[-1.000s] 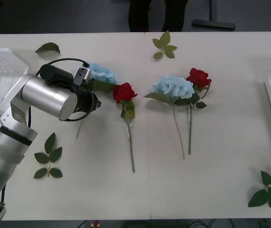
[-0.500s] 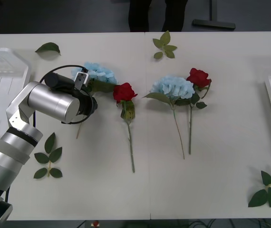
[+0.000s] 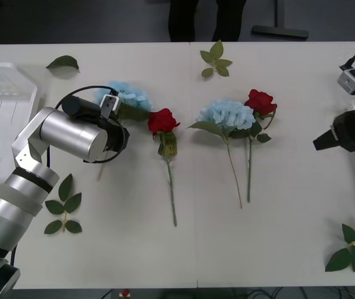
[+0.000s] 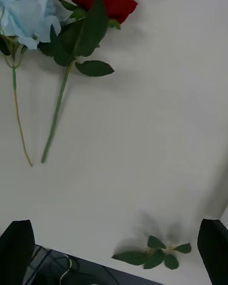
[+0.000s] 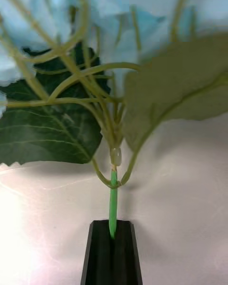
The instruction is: Place the red flowers into the right box and the blue flowers into the left box. If a person shows an open palm, hand one flower to the person first, then continue sorting.
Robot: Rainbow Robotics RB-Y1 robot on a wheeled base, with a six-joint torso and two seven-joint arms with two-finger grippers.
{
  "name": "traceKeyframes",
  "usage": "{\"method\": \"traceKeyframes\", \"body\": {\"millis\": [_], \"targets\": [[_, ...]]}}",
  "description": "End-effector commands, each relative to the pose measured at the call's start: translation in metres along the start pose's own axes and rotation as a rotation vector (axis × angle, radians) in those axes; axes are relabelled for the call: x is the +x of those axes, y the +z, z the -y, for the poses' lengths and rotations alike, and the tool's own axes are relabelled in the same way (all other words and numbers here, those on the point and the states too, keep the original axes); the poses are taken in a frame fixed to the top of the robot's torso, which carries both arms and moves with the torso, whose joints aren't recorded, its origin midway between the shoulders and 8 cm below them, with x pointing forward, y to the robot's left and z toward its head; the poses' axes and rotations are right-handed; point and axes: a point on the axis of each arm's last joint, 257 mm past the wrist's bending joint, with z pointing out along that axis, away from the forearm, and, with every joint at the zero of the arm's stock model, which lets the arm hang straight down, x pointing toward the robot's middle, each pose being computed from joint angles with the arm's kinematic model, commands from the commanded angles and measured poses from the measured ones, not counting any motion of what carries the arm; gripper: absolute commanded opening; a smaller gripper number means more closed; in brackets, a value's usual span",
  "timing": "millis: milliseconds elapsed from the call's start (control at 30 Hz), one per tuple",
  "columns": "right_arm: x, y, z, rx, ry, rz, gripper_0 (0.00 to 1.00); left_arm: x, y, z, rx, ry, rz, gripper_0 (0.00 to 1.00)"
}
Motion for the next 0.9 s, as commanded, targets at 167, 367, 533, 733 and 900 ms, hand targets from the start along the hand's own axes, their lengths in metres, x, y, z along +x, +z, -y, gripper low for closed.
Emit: {"method": "traceKeyframes", "body": {"millis": [167, 367, 533, 733, 900], "targets": [[-0.041, 0.014, -0.026, 0.008, 0.100, 0.033, 1.00, -0.071, -0.032, 0.008, 0.027, 0.021, 0.150, 0.00], [-0.051, 0.037, -0.034, 0.031, 0.100, 0.044, 1.00, -0.115, -0.084, -0.019, 0.019, -0.040, 0.229, 0.00], [-0.056, 0.053, -0.039, 0.045, 0.101, 0.057, 1.00, -0.140, -0.136, -0.073, -0.037, -0.097, 0.277, 0.00], [-0.065, 0.079, -0.049, 0.043, 0.104, 0.067, 1.00, -0.131, -0.199, -0.179, -0.184, -0.180, 0.254, 0.00], [-0.075, 0.101, -0.062, 0.050, 0.081, 0.097, 1.00, -0.101, -0.243, -0.267, -0.286, -0.273, 0.221, 0.00]]}}
